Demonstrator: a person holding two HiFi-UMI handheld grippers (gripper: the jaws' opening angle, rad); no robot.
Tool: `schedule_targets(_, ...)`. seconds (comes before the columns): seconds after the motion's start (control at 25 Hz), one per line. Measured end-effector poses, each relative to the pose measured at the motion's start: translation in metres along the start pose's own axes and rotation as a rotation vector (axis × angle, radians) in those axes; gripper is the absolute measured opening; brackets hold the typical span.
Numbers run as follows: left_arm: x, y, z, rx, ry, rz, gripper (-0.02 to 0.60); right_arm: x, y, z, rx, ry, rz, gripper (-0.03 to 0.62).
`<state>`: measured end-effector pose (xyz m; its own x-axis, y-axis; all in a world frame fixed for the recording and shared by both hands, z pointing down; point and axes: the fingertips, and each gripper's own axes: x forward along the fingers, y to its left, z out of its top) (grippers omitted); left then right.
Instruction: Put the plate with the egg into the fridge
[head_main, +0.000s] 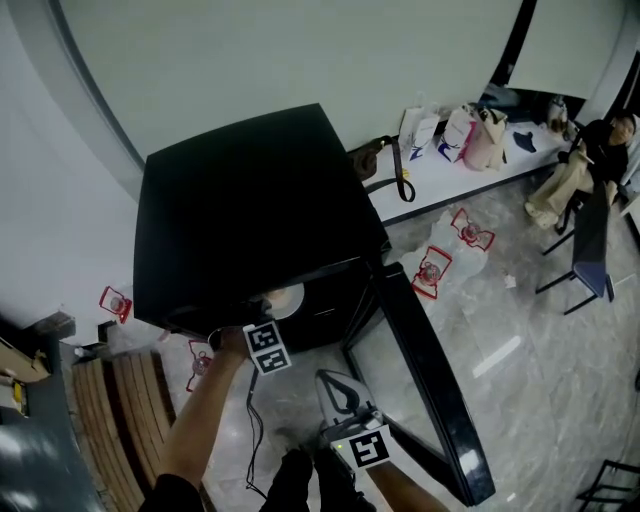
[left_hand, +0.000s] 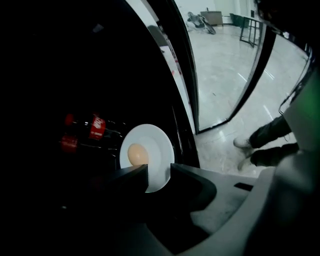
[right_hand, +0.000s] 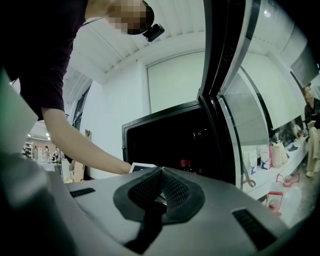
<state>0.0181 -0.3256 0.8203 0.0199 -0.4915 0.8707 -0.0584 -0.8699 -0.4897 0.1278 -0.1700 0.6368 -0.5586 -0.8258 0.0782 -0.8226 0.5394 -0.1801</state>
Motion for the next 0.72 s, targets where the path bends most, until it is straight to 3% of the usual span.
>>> schedule_targets(0.12,-0.044,-0.005,0.011,-0.184,-0.137,0.088,0.124,-0.003,-0.001,0.005,0.035,0.012,-0.015,0.006)
schedule_targets(0.24,-0.108,-0.012,0.016,-0.534,-0.364,0.143,0.119,-0.003,0.003,0.016,0.042,0.014,-0.024,0.006)
schedule_targets(0.32,-0.161,-0.013,0.012,-0.785,-0.542,0.156,0.027,-0.003,0.012,0.029,0.034,0.033,-0.025,0.006)
schedule_targets(0.4,-0.218,-0.011,0.005,-0.935,-0.697,0.186,0.011,-0.002,0.025,0.048,0.040,0.018,-0.019,0.007)
schedule_targets(0.52,-0.296,-0.010,0.001,-0.988,-0.875,0.231,0.011,-0.003,0.048,0.070,0.052,-0.049,-0.001,0.006)
schedule_targets(0.72,-0.362,-0.015,-0.019,-1.038,-1.002,0.279,0.010,-0.004,0.092,0.095,0.013,-0.076,0.046,0.006)
